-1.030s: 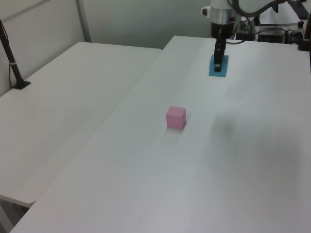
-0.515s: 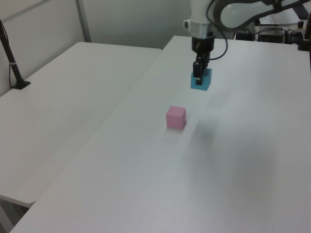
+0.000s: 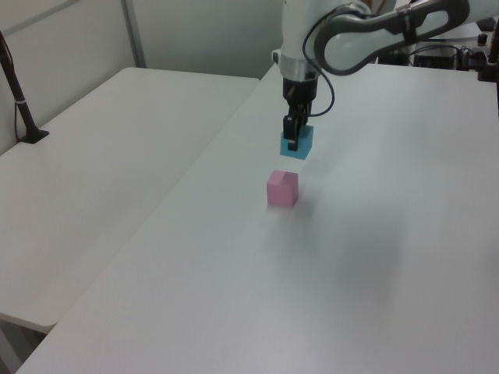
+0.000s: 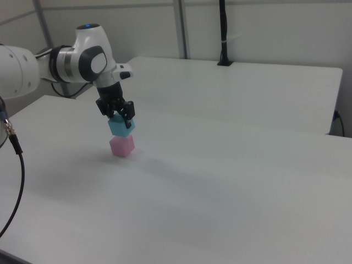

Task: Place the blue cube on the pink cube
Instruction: 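Carry the blue cube over the pink cube and lower it onto it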

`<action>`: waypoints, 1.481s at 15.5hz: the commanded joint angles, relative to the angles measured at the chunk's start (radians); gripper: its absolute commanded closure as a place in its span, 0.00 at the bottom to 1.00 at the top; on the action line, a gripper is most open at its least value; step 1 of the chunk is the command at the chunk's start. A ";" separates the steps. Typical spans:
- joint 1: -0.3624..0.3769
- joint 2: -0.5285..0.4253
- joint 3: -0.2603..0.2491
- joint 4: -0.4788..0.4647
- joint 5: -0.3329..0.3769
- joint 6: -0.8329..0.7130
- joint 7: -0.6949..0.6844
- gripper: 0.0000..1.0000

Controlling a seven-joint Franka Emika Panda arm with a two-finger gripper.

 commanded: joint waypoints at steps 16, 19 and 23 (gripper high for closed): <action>0.063 0.101 -0.010 0.053 0.055 0.103 0.093 0.52; 0.063 0.101 -0.010 0.051 0.050 0.090 0.093 0.52; 0.063 0.101 -0.010 0.050 0.043 0.065 0.071 0.52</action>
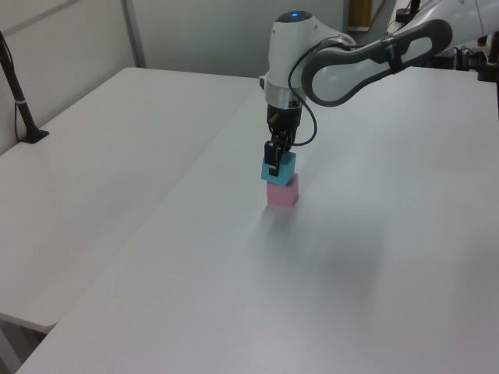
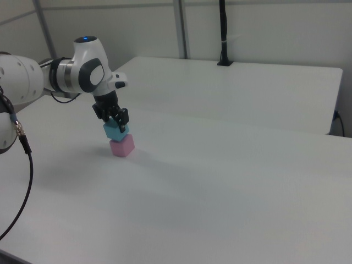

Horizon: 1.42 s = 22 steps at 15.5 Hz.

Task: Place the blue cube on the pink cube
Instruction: 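Open the gripper to release the blue cube and raise it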

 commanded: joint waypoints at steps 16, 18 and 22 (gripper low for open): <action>0.030 -0.004 -0.011 0.012 -0.057 -0.071 -0.033 0.00; 0.033 -0.010 -0.011 0.012 -0.056 -0.085 -0.032 0.00; 0.035 -0.067 -0.011 0.003 -0.057 -0.149 -0.035 0.00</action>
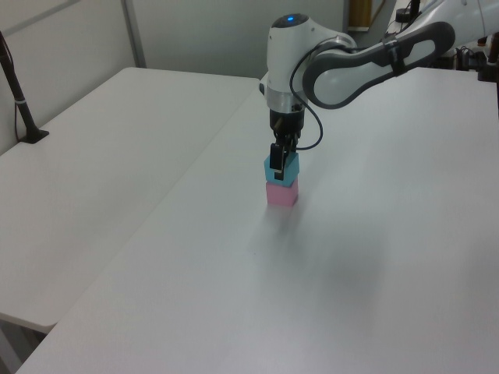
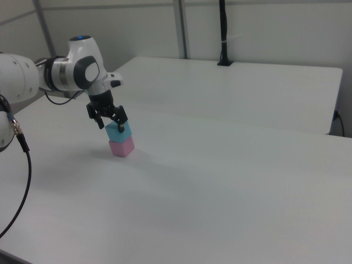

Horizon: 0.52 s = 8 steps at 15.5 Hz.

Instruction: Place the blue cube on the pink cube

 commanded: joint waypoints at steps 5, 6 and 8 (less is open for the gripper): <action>0.009 -0.084 -0.019 -0.008 -0.027 -0.102 -0.015 0.00; 0.009 -0.088 -0.021 -0.008 -0.027 -0.105 -0.015 0.00; 0.007 -0.120 -0.019 -0.010 -0.027 -0.151 -0.018 0.00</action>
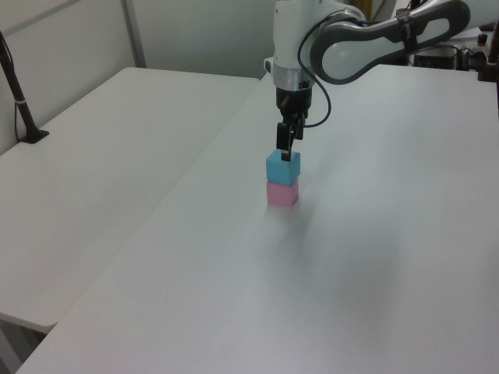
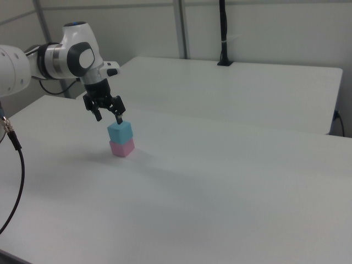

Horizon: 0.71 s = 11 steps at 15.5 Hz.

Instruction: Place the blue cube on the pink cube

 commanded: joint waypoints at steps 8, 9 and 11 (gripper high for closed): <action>-0.058 -0.307 -0.016 -0.143 -0.012 -0.196 -0.055 0.00; -0.083 -0.339 -0.016 -0.158 -0.012 -0.216 -0.057 0.00; -0.137 -0.414 -0.014 -0.192 -0.012 -0.262 -0.061 0.00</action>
